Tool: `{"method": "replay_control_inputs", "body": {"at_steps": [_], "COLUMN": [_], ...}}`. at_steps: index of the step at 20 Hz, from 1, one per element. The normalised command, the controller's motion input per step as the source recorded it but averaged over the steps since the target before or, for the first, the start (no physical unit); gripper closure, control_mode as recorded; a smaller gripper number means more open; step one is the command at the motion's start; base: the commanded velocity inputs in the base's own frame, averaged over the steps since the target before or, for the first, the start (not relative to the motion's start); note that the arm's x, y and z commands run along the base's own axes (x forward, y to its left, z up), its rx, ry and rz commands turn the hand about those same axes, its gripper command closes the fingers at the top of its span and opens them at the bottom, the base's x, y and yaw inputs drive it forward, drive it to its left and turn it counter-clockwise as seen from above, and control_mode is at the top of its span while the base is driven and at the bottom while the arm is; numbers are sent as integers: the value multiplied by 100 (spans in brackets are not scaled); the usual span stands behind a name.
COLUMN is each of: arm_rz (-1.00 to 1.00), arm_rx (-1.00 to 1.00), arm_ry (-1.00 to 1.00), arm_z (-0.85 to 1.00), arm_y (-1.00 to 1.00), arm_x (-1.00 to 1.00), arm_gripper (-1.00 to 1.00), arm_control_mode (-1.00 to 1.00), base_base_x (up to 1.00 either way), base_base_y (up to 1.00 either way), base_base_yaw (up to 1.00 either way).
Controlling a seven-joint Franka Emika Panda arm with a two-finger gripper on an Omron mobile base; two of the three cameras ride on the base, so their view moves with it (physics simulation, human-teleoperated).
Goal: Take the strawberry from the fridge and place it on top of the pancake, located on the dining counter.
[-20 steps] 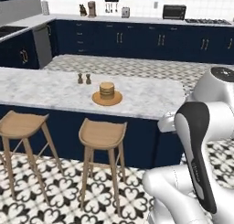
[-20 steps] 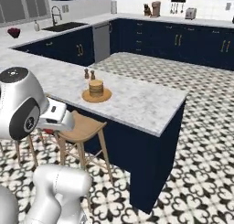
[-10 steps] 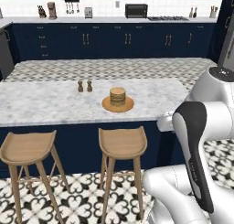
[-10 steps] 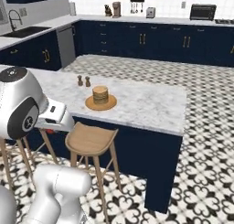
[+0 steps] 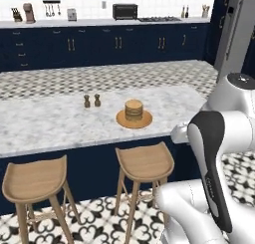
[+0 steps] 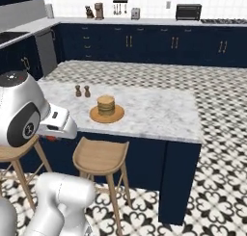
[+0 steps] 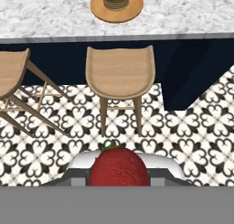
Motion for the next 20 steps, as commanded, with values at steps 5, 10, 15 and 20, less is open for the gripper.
{"method": "replay_control_inputs", "body": {"at_steps": [5, 10, 15, 20], "arm_rz": [0, 0, 0, 0], "arm_rx": [0, 0, 0, 0], "arm_ry": [0, 0, 0, 0], "arm_z": [0, 0, 0, 0], "arm_y": [0, 0, 0, 0], "arm_x": [0, 0, 0, 0], "arm_gripper": [100, 100, 100, 100], "arm_control_mode": [100, 100, 100, 100], "base_base_x": [27, 21, 31, 63], "base_base_y": [38, 19, 4, 19], "base_base_yaw": [-35, -2, 1, 14]}}
